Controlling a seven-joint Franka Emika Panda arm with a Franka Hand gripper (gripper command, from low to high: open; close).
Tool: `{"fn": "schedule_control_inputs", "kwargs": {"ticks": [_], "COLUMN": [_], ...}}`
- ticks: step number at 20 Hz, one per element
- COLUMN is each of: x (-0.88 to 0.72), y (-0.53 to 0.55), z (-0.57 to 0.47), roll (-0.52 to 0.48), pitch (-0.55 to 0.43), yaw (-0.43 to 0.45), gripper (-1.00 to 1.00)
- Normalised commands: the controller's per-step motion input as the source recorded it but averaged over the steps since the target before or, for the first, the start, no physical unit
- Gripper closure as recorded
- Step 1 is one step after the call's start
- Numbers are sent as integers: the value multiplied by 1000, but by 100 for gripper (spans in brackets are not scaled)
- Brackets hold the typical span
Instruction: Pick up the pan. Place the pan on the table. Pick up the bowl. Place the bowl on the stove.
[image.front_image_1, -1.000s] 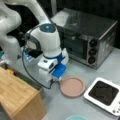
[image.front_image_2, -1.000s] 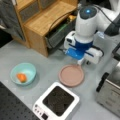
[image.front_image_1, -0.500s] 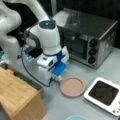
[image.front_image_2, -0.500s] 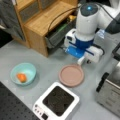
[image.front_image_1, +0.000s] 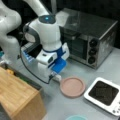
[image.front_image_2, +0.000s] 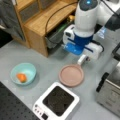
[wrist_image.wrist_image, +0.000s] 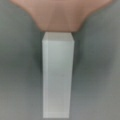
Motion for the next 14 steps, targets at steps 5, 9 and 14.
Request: {"fn": "schedule_control_inputs", "kwargs": {"ticks": [5,9,14], "x": [375,430,504], "y": [-219,-273,-270], "z": [284,276,227], "roll": [-29,-22,-44], "pitch": [266,280,335], "yaw": [-49,8,48], "gripper": [-100,-100,-100]}}
